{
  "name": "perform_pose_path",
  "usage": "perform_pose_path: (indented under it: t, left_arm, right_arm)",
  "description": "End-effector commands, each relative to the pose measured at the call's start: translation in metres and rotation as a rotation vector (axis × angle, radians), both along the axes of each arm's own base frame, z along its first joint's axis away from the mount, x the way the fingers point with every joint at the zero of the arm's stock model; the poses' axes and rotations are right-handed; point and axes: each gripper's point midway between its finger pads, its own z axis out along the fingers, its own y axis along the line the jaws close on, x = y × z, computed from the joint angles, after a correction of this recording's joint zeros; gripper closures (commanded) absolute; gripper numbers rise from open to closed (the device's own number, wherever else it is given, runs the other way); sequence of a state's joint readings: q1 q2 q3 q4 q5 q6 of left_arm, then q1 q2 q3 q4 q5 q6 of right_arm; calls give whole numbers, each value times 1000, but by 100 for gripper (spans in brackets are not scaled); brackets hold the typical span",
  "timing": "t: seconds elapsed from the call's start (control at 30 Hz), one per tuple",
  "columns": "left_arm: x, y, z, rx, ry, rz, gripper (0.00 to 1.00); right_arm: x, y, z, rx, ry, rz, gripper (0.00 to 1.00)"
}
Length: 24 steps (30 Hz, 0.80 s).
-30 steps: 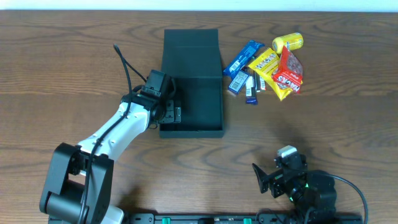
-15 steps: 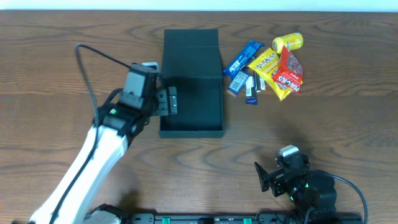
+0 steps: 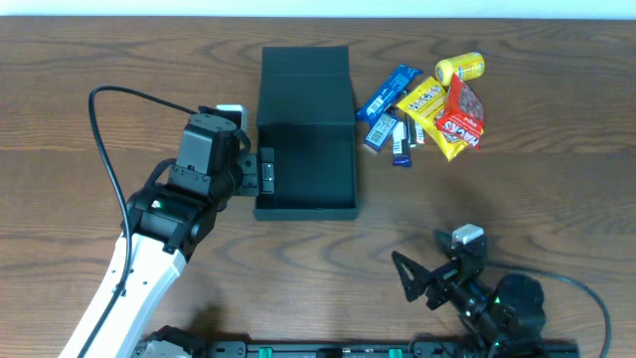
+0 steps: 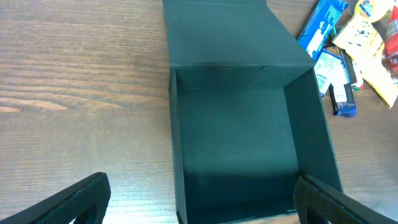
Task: Pack container
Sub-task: 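Reach the right gripper to the snack pile and grasp the blue candy bar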
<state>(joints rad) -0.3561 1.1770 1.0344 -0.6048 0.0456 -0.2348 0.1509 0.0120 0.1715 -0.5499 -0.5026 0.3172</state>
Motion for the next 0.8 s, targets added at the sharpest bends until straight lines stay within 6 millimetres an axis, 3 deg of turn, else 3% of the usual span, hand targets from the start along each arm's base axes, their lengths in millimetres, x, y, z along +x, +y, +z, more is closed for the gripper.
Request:
perform_pose_path:
  t: [0.0,0.17,0.3,0.4,0.6,0.77]
  left_arm:
    - [3,2,9,15,-29,-6,5]
    - [3,2,10,21,-33,-14,4]
    - [3,2,10,23,-35,-13,5]
    - [7,5,12,35,-53,5,5]
    - [21,8,25,53,-136,24,5]
    - [30,13,29,76,-171,53,4]
  right_arm:
    - [-11,16,8,316,238,-17,1]
    - [-10,16,12,572,452,-126,1]
    - [4,15,51,582,242,-82,1]
    - [13,14,75,637,199,-82,1]
    - [43,17,105,517,227,-100,1]
    - [93,10,133,363,291,-199,1]
